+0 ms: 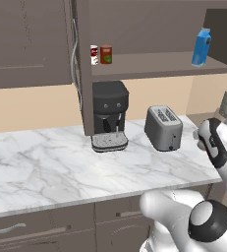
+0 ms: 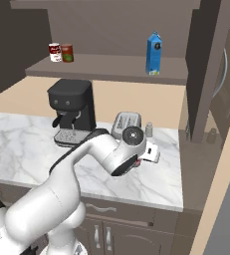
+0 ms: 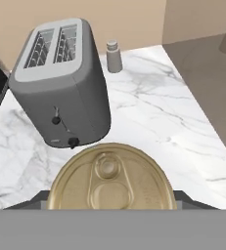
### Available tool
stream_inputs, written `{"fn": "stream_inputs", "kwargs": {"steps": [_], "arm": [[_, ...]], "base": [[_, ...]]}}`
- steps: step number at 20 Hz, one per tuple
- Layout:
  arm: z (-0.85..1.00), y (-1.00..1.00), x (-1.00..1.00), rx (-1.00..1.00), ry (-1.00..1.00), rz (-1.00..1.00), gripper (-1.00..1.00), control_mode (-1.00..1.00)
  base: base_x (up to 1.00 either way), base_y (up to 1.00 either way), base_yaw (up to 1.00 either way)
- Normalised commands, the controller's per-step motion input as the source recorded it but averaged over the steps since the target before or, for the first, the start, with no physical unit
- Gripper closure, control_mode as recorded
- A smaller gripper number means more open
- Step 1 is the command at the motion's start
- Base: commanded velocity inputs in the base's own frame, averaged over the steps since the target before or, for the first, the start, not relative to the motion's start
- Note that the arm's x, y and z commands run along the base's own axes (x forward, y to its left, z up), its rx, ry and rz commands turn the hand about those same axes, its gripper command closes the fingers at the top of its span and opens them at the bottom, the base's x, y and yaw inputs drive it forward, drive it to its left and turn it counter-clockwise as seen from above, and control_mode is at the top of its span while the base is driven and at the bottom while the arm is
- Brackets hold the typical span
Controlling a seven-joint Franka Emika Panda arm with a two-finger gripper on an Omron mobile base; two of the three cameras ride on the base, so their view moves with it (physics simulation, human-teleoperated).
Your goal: Pick the cans from the counter and place them in their designated side in the cabinet.
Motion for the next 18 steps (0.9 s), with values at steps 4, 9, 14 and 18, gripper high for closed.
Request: {"fn": "stream_inputs", "kwargs": {"steps": [4, 9, 14, 18], "arm": [[0.22, 0.15, -0.06, 0.0, -0.08, 0.0, 1.0, -1.0], [0.25, 0.1, -0.1, 0.0, -0.11, 0.0, 1.0, -1.0], [0.24, 0.1, -0.13, 0.0, -0.12, 0.0, 1.0, -1.0], [0.24, 0.11, -0.14, 0.0, -0.12, 0.0, 1.0, -1.0]], "base": [[0.0, 0.0, 0.0], [0.0, 0.0, 0.0], [0.0, 0.0, 0.0], [0.0, 0.0, 0.0]]}}
